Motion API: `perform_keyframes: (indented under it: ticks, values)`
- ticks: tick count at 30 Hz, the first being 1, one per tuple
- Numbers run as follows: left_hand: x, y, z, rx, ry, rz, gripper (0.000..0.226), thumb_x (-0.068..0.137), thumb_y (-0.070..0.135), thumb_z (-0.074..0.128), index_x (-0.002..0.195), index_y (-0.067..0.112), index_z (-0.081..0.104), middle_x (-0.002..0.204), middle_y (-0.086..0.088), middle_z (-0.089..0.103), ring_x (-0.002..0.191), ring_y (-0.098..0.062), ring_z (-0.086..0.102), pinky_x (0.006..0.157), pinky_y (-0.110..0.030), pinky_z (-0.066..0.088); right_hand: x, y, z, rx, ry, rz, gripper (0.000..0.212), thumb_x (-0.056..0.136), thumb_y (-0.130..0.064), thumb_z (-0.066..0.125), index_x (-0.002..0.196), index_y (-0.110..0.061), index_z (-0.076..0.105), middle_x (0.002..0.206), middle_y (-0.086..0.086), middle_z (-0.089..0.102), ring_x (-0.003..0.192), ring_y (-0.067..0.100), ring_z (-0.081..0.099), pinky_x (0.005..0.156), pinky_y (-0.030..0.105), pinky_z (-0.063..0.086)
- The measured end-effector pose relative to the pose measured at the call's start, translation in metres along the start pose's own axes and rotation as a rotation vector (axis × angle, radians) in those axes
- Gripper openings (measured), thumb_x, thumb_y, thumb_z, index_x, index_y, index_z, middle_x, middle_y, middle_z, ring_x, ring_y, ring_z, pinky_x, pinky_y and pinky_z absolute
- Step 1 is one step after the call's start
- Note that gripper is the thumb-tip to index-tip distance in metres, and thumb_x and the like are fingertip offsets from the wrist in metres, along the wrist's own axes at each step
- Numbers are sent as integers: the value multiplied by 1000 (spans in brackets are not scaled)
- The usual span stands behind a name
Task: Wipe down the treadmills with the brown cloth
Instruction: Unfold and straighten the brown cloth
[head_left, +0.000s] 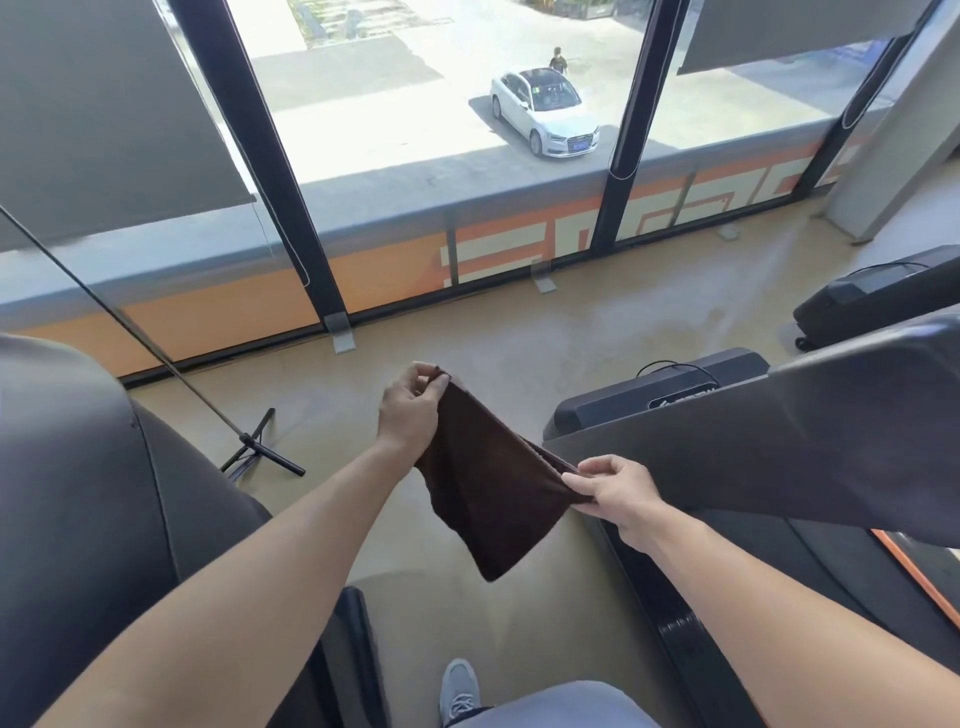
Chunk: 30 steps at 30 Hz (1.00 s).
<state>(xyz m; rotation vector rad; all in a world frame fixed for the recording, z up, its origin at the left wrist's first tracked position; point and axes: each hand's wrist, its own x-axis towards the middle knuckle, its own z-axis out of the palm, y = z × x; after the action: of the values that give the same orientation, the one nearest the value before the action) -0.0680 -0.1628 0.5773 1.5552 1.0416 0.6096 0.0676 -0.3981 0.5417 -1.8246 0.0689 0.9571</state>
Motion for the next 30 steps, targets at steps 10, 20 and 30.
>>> perform_keyframes:
  ticks: [10, 20, 30]
  values:
    - [-4, -12, -15, 141, 56, -35, 13, 100, 30, 65, 104, 20, 71, 94, -1, 69, 93, -23, 66, 81, -36, 53, 7, 8, -22, -197, 23, 25, 8, 92, 5, 70, 94, -3, 72, 94, 19, 76, 82, 30, 78, 77, 44, 65]
    - [11, -6, -21, 139, 178, -198, 10, 98, 26, 65, 104, 19, 68, 105, -7, 66, 101, -27, 63, 80, -42, 63, -13, -17, -27, -139, -393, -68, 38, 100, 3, 40, 101, -3, 78, 105, 18, 77, 94, 26, 75, 91, 35, 59]
    - [-1, -16, -14, 74, 92, -277, 12, 97, 28, 67, 92, 18, 68, 100, -5, 66, 92, -22, 63, 74, -38, 62, -14, -13, -19, -647, 47, -276, 23, 94, -41, 71, 83, -23, 78, 82, -5, 74, 82, 11, 65, 69, 31, 46]
